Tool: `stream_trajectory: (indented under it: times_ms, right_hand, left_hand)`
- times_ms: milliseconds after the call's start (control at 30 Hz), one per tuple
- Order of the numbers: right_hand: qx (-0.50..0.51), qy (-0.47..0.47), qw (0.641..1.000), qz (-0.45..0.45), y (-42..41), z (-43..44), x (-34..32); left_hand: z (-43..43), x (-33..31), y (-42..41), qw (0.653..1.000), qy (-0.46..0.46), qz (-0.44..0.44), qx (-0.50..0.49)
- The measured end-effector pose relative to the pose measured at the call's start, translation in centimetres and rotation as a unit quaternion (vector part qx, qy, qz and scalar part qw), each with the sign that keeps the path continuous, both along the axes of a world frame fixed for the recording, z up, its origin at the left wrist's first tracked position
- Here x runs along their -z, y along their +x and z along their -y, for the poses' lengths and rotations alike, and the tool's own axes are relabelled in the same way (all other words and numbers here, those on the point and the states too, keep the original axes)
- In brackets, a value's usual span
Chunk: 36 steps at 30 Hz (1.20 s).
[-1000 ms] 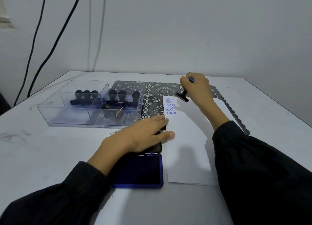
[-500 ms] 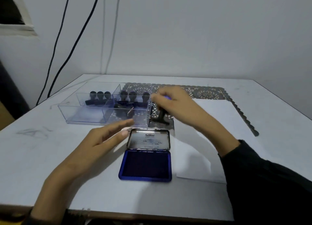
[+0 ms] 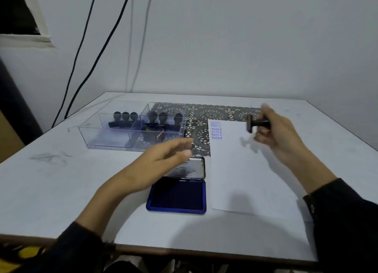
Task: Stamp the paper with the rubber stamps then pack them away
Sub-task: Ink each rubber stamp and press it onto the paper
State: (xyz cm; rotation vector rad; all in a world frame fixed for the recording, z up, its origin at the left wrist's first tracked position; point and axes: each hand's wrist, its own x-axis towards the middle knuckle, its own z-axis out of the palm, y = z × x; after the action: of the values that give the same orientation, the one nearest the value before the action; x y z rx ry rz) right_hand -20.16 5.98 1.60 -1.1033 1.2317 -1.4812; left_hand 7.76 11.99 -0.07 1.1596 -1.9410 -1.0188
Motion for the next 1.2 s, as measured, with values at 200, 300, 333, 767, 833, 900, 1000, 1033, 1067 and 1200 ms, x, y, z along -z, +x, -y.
stream_trajectory:
  times_ms: [200,300,333,767,833,900,1000,1033,1067,1200]
  right_hand:
    - [0.143,0.055,0.986,0.062,-8.4,1.9,0.8]
    - [0.154,0.062,0.985,0.053,-8.9,2.1,1.1]
    - [0.154,0.057,0.985,0.045,-8.9,2.2,1.1]
    - [0.110,0.047,0.990,0.068,-8.5,3.0,1.9]
    - [0.109,0.045,0.991,0.057,-8.3,3.0,1.9]
    - [0.114,0.041,0.992,0.035,-8.1,3.0,1.9]
    - [0.146,0.005,0.987,-0.072,-7.4,2.9,1.7]
    - [0.152,-0.021,0.981,-0.115,-6.8,2.8,1.4]
    - [0.149,-0.048,0.977,-0.146,-5.9,2.4,1.0]
    - [0.008,-0.100,0.971,-0.218,-0.3,0.1,-0.6]
  left_hand:
    - [5.6,-0.6,-5.3,0.993,0.011,0.114,-0.017]
    - [8.0,0.3,-7.1,0.988,0.035,0.151,-0.022]
    - [8.6,0.6,-7.5,0.987,0.040,0.155,-0.027]
    - [10.4,0.8,-8.8,0.989,0.118,0.047,-0.079]
    - [10.3,0.8,-8.6,0.988,0.125,0.040,-0.078]
    - [9.7,0.5,-8.5,0.988,0.128,0.036,-0.075]
    - [8.3,-0.4,-7.9,0.990,0.121,0.021,-0.066]
    - [7.2,-0.9,-7.3,0.992,0.107,0.015,-0.064]
    - [6.0,-1.3,-6.6,0.995,0.085,0.009,-0.060]
    - [1.0,-1.0,-1.5,0.998,0.002,-0.027,-0.063]
